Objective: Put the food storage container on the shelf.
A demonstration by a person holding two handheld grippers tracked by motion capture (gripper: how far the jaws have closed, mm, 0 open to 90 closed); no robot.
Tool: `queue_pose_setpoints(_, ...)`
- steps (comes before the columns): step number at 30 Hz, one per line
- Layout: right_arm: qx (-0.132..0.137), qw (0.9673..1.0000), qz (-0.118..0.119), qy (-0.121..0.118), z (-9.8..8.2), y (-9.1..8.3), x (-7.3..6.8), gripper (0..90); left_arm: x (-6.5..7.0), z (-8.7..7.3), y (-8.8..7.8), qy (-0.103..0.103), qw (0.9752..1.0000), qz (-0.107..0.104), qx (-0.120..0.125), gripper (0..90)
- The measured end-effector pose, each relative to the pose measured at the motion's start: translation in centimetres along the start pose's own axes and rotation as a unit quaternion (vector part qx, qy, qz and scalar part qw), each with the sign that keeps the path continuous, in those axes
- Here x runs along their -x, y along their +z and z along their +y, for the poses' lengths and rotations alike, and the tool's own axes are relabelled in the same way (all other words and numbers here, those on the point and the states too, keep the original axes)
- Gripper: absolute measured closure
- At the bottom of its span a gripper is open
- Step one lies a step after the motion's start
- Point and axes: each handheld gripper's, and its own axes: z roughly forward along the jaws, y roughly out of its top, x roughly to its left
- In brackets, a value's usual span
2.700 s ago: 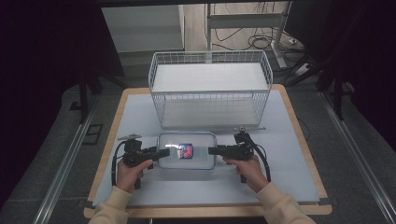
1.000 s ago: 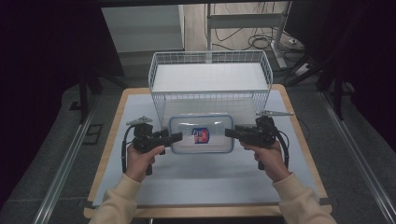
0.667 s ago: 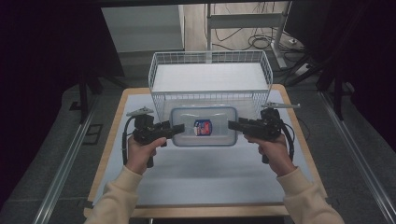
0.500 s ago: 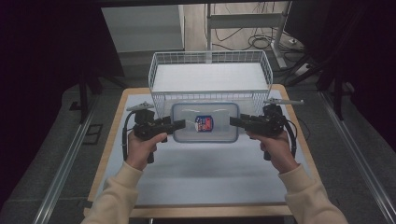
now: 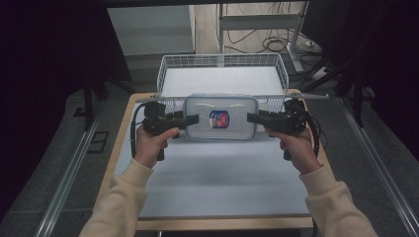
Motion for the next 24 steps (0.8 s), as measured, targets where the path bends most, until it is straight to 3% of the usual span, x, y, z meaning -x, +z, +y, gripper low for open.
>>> queue_pose_setpoints(11, 0.007, 1.0000, -0.002, -0.005, 2.2, -0.3, 0.4, 52.4, 0.0, 2.5, 0.4, 0.009, 1.0000, 0.001, -0.003, 38.0)
queue_pose_setpoints(24, 0.010, 0.9999, -0.006, -0.004, 4.9, 0.2, 1.4, 52.1, -0.4, 5.3, 1.1, 0.006, 1.0000, 0.005, -0.002, 38.0)
